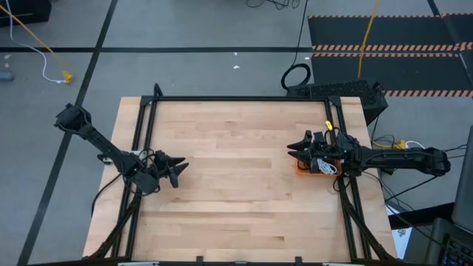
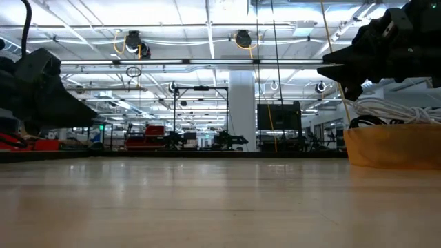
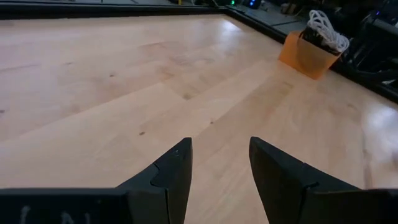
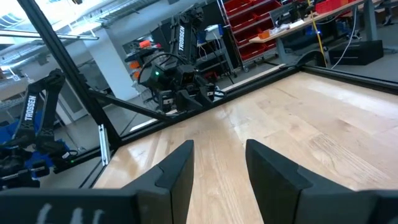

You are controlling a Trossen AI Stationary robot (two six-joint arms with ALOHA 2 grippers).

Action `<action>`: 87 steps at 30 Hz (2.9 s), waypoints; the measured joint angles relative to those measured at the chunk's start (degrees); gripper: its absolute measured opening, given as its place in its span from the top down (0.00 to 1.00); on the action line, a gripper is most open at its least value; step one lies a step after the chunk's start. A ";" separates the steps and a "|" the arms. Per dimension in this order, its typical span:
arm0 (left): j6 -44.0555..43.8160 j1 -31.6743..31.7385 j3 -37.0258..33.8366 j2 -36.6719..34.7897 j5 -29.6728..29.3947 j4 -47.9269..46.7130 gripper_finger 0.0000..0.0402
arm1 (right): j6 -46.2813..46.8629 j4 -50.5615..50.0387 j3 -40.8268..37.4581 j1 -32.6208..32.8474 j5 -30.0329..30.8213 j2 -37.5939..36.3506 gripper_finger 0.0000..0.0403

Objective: Pick and place USB-C Cables
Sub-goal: Return to Home Position

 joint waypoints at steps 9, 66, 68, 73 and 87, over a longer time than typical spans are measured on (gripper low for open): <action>1.68 0.02 0.00 0.00 -0.48 -0.30 0.60 | 0.00 0.02 -0.02 0.00 0.00 -0.01 0.65; 1.96 0.07 0.04 0.00 3.41 -0.14 0.60 | -0.01 0.02 -0.02 0.01 0.00 -0.02 0.65; 1.96 0.07 0.04 0.00 3.41 -0.14 0.60 | 0.00 0.02 -0.02 0.00 0.00 -0.02 0.65; 1.96 0.07 0.04 0.00 3.41 -0.15 0.60 | -0.02 0.04 -0.02 0.01 0.00 0.00 0.65; 1.98 0.07 0.04 0.00 3.41 -0.14 0.60 | -0.02 0.03 -0.02 0.00 0.00 -0.01 0.65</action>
